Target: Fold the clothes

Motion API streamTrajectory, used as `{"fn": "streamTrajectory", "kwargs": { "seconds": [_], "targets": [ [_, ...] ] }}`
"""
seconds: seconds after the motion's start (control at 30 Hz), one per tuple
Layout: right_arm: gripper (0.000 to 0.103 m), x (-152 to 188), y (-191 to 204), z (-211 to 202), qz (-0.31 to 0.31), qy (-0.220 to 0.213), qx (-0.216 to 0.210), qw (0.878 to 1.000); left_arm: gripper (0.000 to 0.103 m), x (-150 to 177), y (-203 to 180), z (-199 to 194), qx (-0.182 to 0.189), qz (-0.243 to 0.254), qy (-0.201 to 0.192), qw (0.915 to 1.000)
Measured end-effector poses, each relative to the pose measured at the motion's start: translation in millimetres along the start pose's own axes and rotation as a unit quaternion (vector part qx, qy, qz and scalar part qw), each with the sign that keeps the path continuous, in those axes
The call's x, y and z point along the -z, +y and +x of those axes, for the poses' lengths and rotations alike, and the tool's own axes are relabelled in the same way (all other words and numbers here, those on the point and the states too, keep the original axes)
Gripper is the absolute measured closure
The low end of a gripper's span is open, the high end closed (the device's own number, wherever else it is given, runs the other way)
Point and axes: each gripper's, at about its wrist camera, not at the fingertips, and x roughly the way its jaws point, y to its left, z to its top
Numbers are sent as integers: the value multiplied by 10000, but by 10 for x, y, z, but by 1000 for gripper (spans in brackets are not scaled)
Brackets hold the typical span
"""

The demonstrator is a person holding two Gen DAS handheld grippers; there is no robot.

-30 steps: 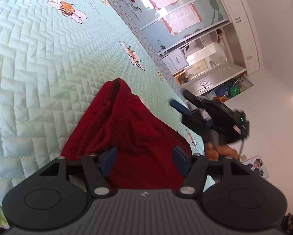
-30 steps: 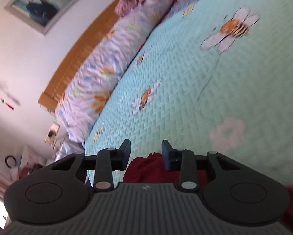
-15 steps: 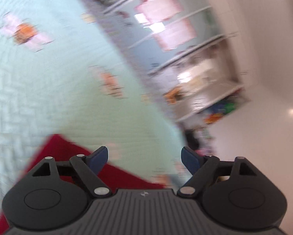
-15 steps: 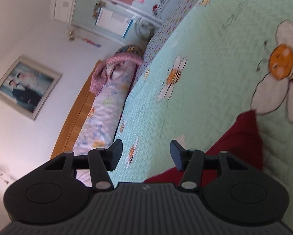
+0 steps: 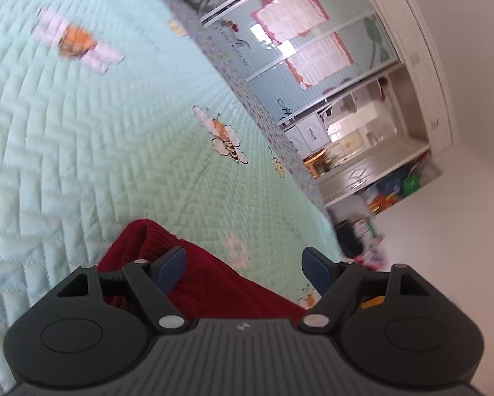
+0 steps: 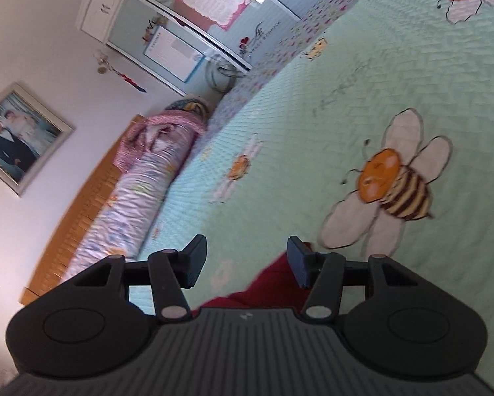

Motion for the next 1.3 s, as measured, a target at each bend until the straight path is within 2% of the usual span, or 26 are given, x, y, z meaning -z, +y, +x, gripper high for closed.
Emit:
{"fn": "streamTrajectory", "kwargs": {
  "seconds": [0.2,0.27,0.37,0.4,0.43,0.47,0.6,0.73,0.9,0.97,1.03,1.1,1.2,1.3],
  "targets": [
    [47,13,-50,95,-379,528,-19,9979,20,196,-580,94,418,947,383,9939],
    [46,7,-117,110,-435,641,-43,9970,20,437,-697,310,672,1175,891,9868],
    [47,-17,-198,153,-377,775,-167,9961,20,788,-845,616,986,1486,1614,9706],
    [55,-12,-206,189,-412,873,-155,9952,20,884,-840,682,970,1546,1789,9668],
    [77,-7,-210,224,-488,945,-114,9943,20,980,-835,747,953,1605,1964,9626],
    [81,-2,-213,258,-575,1006,-68,9932,20,1044,-814,791,921,1647,2069,9600],
    [92,-44,-282,365,-661,1027,2,9925,20,1087,-671,824,795,1623,2109,9607],
    [94,-108,-468,463,-230,996,-153,9946,23,1077,-658,828,763,1616,2130,9606],
    [96,-148,-499,487,-200,1055,-258,9939,23,1092,-707,849,717,1611,2147,9606],
    [93,-184,-571,426,104,1038,-395,9938,23,1083,-713,858,698,1567,2147,9615],
    [83,-225,-595,243,313,832,-497,9948,23,1077,-692,845,699,1535,2139,9622],
    [80,-227,-622,38,489,719,-608,9944,23,1073,-667,829,706,1513,2129,9627],
    [80,-107,-666,-118,681,917,-595,9917,23,1055,-647,824,728,1498,2126,9628],
    [81,9,-718,-89,992,1042,-685,9872,23,1047,-631,826,745,1491,2131,9627]
  ]
}}
